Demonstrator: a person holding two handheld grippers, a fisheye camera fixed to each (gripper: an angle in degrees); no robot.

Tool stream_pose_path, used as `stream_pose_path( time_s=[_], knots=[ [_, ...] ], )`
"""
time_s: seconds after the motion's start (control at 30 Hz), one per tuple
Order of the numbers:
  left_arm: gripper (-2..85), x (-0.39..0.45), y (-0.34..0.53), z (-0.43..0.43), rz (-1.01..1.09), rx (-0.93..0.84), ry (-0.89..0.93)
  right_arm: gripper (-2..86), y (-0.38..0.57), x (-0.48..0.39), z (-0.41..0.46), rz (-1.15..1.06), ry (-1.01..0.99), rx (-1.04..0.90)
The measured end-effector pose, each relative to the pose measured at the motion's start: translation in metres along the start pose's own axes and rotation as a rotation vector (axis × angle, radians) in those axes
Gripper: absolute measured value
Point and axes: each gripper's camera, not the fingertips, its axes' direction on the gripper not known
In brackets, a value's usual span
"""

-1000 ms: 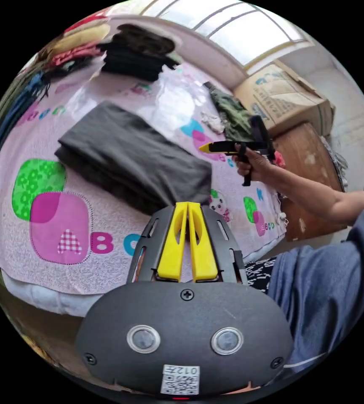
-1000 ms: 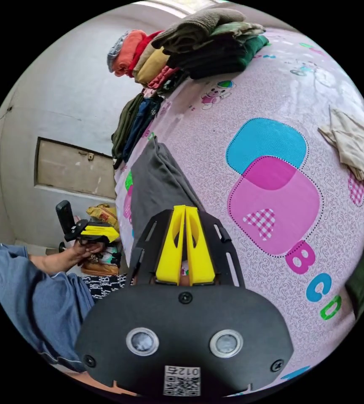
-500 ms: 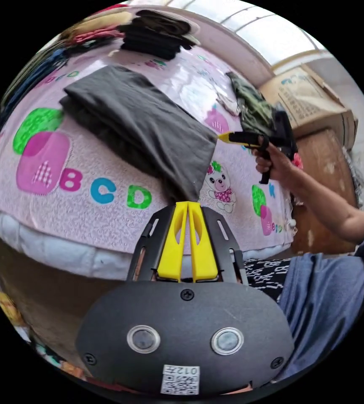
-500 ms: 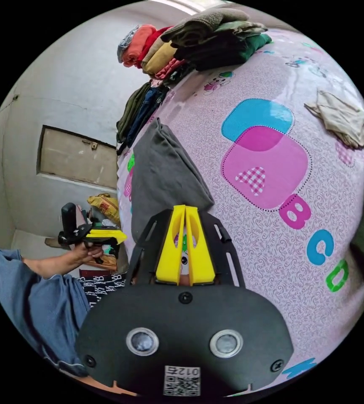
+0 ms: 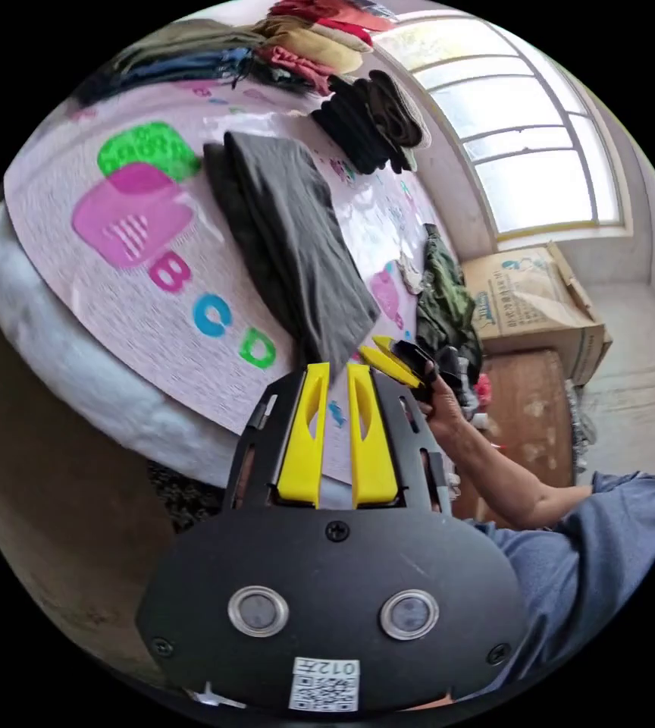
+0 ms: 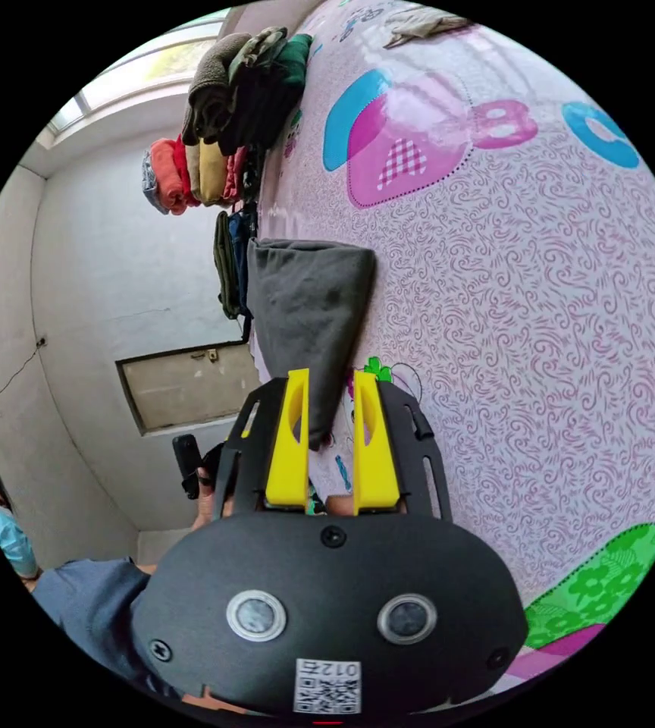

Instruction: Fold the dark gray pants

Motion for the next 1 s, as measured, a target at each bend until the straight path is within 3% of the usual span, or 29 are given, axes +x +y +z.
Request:
stream_pose_path(
  time_s=[0.07, 0.17, 0.37, 0.47, 0.63, 0.73, 1.0],
  knots=[
    [6.5, -0.011, -0.043, -0.028, 0.033, 0.014, -0.126, 8.5, 0.004, 0.002, 0.007, 0.044, -0.015, 0.016],
    [9.5, -0.036, -0.118, -0.057, 0.027, -0.006, -0.161, 8.3, 0.014, 0.0, 0.015, 0.065, -0.011, 0.035],
    [14.2, -0.103, -0.272, -0.059, -0.06, -0.175, 0.008, 7.8, 0.031, 0.001, 0.02, 0.136, -0.004, 0.201],
    [14.8, -0.113, -0.322, -0.045, -0.008, -0.323, -0.039, 7.9, 0.036, -0.002, 0.026, 0.2, 0.007, 0.276],
    [14.8, -0.108, -0.369, -0.048, 0.132, -0.493, 0.001, 7.7, 0.029, -0.006, 0.04, 0.246, 0.021, 0.316],
    [14.1, -0.108, -0.385, -0.042, 0.214, -0.637, 0.147, 7.6, 0.018, -0.005, 0.053, 0.235, -0.013, 0.295],
    [9.8, -0.127, -0.429, -0.062, 0.281, -0.797, 0.204, 7.1, -0.014, 0.002, 0.091, 0.225, -0.099, 0.262]
  ],
)
